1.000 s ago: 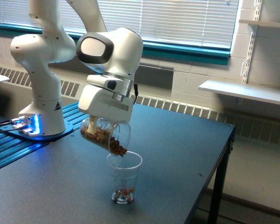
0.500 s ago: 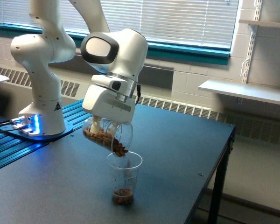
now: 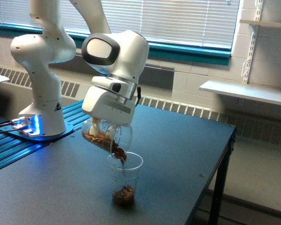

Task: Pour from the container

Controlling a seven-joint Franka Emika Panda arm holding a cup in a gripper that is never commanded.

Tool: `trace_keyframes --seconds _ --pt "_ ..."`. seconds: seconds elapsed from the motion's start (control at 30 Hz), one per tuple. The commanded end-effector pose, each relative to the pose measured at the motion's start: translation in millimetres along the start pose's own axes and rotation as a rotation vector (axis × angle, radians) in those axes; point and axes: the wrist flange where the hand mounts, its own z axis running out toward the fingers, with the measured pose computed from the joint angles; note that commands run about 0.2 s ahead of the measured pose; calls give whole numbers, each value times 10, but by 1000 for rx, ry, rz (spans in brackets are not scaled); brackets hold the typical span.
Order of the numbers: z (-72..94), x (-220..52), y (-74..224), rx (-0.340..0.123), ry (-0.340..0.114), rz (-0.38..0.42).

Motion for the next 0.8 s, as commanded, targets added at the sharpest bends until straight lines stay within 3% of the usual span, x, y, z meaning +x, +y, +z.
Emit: trace_keyframes --seconds 0.03,0.8 --pt "-27 25 -18 -5 4 -11" --pt "-43 68 -23 -33 -10 -32"
